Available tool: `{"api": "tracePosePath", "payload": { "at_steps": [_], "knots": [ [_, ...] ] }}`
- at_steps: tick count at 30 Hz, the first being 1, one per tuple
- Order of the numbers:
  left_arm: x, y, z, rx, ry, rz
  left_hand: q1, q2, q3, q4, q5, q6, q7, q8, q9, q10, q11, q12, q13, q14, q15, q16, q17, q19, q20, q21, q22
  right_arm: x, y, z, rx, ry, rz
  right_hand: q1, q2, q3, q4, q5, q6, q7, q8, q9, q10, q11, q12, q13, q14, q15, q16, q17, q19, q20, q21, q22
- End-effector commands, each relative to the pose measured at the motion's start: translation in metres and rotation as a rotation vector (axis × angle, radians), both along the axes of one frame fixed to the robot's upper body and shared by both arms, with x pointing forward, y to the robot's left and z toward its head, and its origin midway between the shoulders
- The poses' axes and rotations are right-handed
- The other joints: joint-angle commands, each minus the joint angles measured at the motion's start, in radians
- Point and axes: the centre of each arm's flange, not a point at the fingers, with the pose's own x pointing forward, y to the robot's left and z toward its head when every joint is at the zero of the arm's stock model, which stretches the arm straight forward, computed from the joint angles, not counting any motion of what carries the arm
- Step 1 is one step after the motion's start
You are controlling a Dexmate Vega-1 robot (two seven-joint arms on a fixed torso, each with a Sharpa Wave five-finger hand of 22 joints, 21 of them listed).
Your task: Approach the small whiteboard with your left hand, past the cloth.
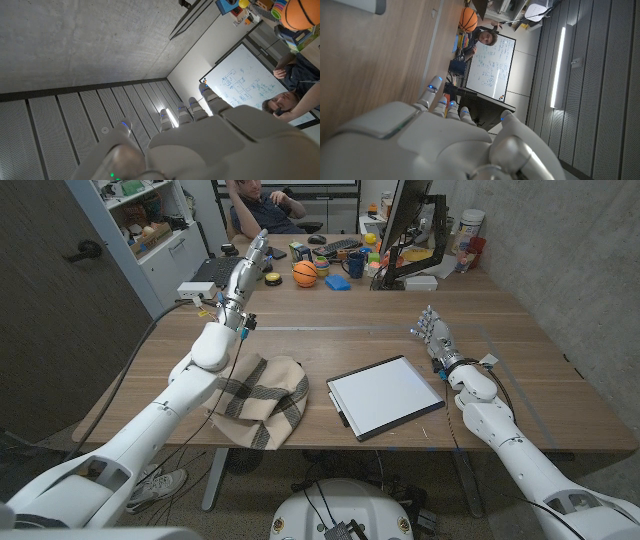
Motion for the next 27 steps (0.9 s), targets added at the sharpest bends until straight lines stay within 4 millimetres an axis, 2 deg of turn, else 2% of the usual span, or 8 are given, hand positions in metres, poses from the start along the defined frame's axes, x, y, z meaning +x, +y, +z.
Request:
{"api": "tracePosePath", "payload": {
  "at_steps": [1, 12, 27],
  "knots": [
    [-0.014, -0.025, 0.030, 0.134, -0.103, 0.047, 0.001, -0.014, -0.002, -0.009, 0.011, -0.002, -0.008, 0.002, 0.001, -0.002, -0.009, 0.001, 0.002, -0.007, -0.005, -0.004, 0.002, 0.001, 0.002, -0.007, 0.001, 0.000, 0.000, -0.005, 0.010, 0.006, 0.005, 0.009, -0.001, -0.003, 0.001, 0.005, -0.004, -0.001, 0.004, 0.004, -0.008, -0.001, 0.003, 0.002, -0.089, 0.002, -0.001, 0.003, -0.165, 0.000, -0.006, 0.003],
    [-0.016, -0.045, 0.047, 0.233, -0.131, 0.062, 0.007, -0.023, -0.007, -0.016, 0.014, -0.005, -0.009, -0.001, 0.002, -0.009, -0.011, -0.001, 0.002, -0.011, -0.008, -0.006, 0.003, -0.006, 0.009, -0.012, 0.001, 0.001, -0.001, -0.012, 0.024, 0.014, 0.010, 0.008, -0.001, -0.004, 0.001, 0.005, -0.003, 0.000, 0.004, 0.004, -0.008, 0.000, 0.003, 0.002, -0.088, 0.002, -0.003, 0.003, -0.164, 0.000, -0.010, 0.003],
    [-0.032, -0.077, 0.061, 0.430, -0.250, 0.184, 0.010, -0.036, -0.016, -0.024, 0.017, -0.015, -0.009, -0.005, 0.002, -0.021, -0.021, -0.004, 0.002, -0.025, -0.017, -0.012, 0.003, -0.016, 0.015, -0.019, 0.001, 0.004, -0.003, -0.013, 0.027, 0.015, 0.018, 0.008, 0.000, -0.006, 0.001, 0.006, -0.004, 0.000, 0.003, 0.004, -0.007, -0.001, 0.003, 0.002, -0.087, 0.002, -0.007, 0.003, -0.163, 0.001, -0.016, 0.003]
  ]
}}
